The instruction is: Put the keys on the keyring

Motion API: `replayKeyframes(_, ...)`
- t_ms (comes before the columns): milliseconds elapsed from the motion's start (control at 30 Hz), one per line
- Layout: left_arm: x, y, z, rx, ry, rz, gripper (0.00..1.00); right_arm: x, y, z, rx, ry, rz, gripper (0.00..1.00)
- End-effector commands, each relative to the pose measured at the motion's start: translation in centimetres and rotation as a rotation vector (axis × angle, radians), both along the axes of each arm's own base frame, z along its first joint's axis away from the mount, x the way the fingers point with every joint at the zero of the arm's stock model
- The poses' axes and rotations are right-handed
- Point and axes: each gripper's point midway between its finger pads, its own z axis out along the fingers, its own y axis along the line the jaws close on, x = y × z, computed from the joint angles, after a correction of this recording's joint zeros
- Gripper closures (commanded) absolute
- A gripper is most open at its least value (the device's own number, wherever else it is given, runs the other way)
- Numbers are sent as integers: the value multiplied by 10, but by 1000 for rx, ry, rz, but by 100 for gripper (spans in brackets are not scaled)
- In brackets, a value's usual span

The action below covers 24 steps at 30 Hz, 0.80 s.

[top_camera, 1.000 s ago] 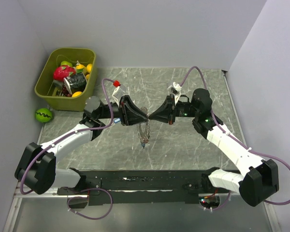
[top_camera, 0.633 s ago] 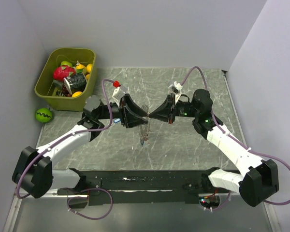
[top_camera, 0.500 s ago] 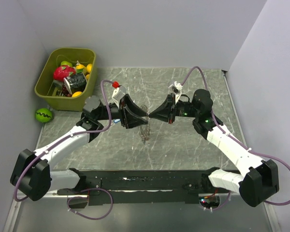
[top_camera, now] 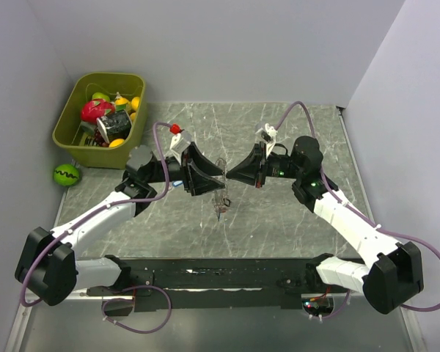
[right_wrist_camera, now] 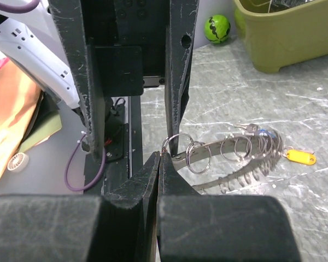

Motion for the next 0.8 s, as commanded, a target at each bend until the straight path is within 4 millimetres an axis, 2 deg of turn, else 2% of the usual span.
replayKeyframes(0,17,7,-8,8,29,77,42,-19,-2,46,87,-163,50,100)
replayKeyframes(233,23,13,-15,17,49,99,45,-22,-2,49,93,-171,61,100)
replayKeyframes(500,5,16,6,-67,3,13,45,-19,-1,45,94,-158,57,100)
replayKeyframes(767,-2,16,11,-106,8,-20,45,-19,-1,47,103,-156,62,100)
